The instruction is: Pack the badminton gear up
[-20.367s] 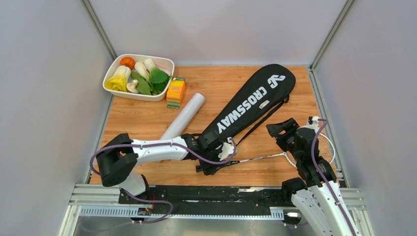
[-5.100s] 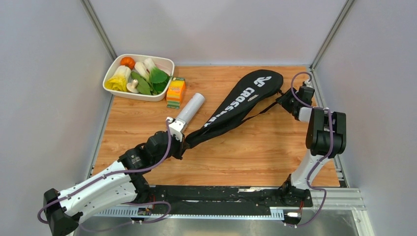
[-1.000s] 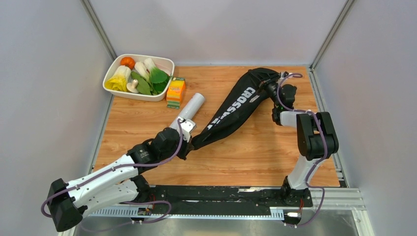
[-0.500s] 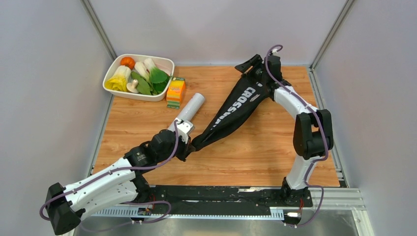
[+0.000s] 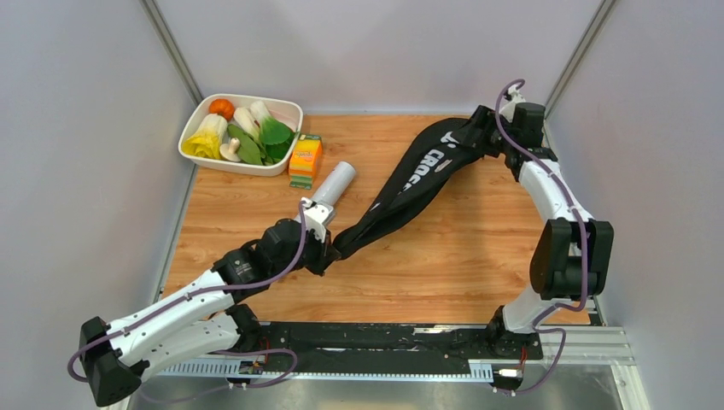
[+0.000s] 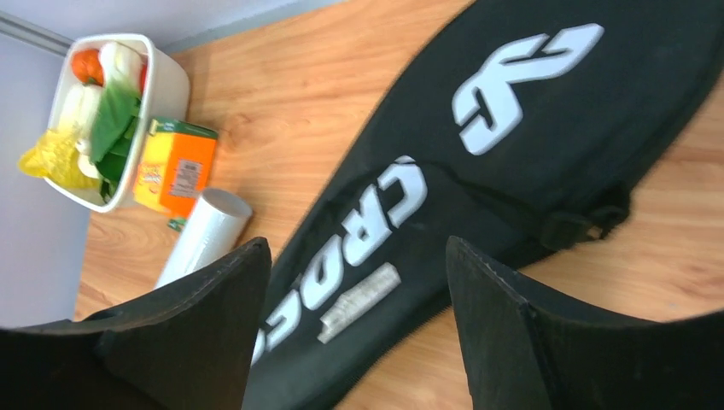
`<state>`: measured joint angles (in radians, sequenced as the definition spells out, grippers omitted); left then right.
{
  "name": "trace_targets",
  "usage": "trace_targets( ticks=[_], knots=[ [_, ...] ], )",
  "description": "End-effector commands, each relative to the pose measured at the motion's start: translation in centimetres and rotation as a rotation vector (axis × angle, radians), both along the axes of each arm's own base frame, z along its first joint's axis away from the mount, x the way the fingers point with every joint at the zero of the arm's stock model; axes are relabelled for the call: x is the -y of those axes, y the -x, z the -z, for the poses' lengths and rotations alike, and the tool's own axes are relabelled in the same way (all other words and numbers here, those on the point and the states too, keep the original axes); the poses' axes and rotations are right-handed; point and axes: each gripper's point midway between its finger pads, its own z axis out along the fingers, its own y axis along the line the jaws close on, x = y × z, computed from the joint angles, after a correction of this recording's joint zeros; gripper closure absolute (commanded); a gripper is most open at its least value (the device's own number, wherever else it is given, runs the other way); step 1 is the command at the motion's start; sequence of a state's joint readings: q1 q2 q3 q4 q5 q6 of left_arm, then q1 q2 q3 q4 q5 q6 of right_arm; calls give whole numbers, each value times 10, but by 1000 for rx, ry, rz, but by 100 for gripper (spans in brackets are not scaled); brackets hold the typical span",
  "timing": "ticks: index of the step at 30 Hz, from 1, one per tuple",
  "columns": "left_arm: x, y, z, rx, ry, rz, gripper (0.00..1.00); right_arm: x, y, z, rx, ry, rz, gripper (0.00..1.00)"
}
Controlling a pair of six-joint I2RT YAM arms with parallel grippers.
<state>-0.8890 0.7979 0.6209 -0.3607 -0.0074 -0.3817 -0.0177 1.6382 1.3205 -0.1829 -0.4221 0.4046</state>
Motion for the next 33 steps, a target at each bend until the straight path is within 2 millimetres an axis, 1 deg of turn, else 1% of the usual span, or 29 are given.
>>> trace_targets(
  ticks=[1,2,3,4,5,6,7,10,11,13,14,17,18,20,21,23,28,30,33],
  knots=[
    [7,-2,-43,26,116,-19,100,26,17,-3,67,59,-59,24],
    [6,-2,-48,28,122,-21,100,36,17,-7,107,73,-59,24],
    [3,-1,-47,20,109,-25,100,42,17,-10,143,89,-68,25],
    [3,-1,-53,23,112,-27,100,47,19,-11,177,99,-86,25],
    [0,0,-52,14,100,-30,100,51,20,-12,219,108,-102,27],
    [-1,0,-56,16,102,-31,100,54,21,-13,263,117,-119,28],
    [-3,1,-54,5,89,-35,100,57,22,-10,290,126,-129,29],
    [-7,-3,-60,-4,86,-76,100,63,25,8,364,193,-159,31],
    [-9,-2,-59,-15,80,-83,100,64,27,17,386,215,-166,32],
    [-9,-1,-64,-36,91,-91,100,64,31,22,473,261,-176,34],
    [-9,0,-68,-41,91,-91,100,62,36,30,502,274,-178,35],
    [-13,0,-76,-41,86,-104,100,67,38,26,625,358,-162,40],
    [-15,1,-82,-37,89,-107,100,69,36,26,658,394,-164,41],
    [-17,1,-91,-25,95,-114,100,75,29,29,684,440,-163,41],
    [-19,0,-94,-19,95,-116,100,80,25,36,679,451,-164,41],
    [-20,0,-101,-7,100,-119,100,85,19,40,697,471,-170,40],
    [-22,0,-103,0,96,-120,100,78,16,54,738,471,-252,40],
    [-23,0,-104,3,94,-118,100,77,15,53,758,485,-256,39],
    [-23,0,-108,10,91,-115,100,82,7,53,741,502,-237,39]
  ],
)
